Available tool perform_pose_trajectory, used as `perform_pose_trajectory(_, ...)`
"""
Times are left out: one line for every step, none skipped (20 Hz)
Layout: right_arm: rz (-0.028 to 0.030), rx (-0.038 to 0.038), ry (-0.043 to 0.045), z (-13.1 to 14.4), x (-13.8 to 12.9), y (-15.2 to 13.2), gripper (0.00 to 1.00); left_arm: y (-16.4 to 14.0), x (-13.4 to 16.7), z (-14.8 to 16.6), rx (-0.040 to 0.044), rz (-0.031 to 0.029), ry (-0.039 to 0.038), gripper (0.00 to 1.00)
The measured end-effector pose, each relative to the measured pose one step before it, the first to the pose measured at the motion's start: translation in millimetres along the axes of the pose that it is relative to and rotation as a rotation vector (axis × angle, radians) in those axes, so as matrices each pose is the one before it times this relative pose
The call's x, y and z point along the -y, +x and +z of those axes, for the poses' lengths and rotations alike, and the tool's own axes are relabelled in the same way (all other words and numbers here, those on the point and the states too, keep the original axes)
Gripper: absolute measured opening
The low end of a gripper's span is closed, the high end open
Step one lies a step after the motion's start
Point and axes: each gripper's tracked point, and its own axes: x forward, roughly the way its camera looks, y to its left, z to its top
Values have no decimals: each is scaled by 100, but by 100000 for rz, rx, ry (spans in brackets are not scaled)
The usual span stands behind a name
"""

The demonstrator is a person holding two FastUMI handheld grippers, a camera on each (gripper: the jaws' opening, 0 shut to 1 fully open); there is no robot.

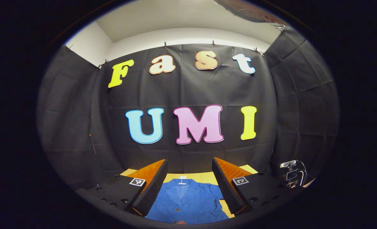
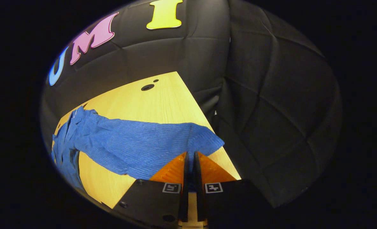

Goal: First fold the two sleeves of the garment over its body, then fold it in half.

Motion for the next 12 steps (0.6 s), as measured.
perform_pose_trajectory(1346,-3125,1625,-98,-252,11,13,-124,-298,-219,-121,978,233,81)
perform_pose_trajectory(1061,-1479,1393,95,-54,-361,13,-71,-130,-37,-282,572,-217,81)
perform_pose_trajectory(950,-224,537,96,-82,16,13,-35,21,-253,-536,337,-478,81)
perform_pose_trajectory(1646,756,1002,439,-227,-250,13,41,101,-187,-669,148,-542,81)
perform_pose_trajectory(1022,1357,1524,763,-352,-326,13,-17,96,-356,-757,135,-671,81)
perform_pose_trajectory(871,1932,1586,838,-463,-210,13,65,167,-228,-762,106,-895,81)
perform_pose_trajectory(1405,1322,1138,560,-760,-270,13,210,138,-204,-563,-260,-1358,81)
perform_pose_trajectory(2053,422,-291,552,-755,-442,13,99,279,-148,-139,-685,-1717,81)
perform_pose_trajectory(1268,1851,-1403,759,-623,-871,12,134,199,-35,464,-1065,-1746,82)
perform_pose_trajectory(1046,1804,-2003,876,-760,-787,13,60,206,7,278,-1437,-1356,81)
perform_pose_trajectory(1167,1632,-1764,793,-1065,-796,13,5,50,-172,277,-1801,-1048,81)
perform_pose_trajectory(702,1962,-1655,914,-1184,-707,13,26,-27,233,957,-2670,-925,81)
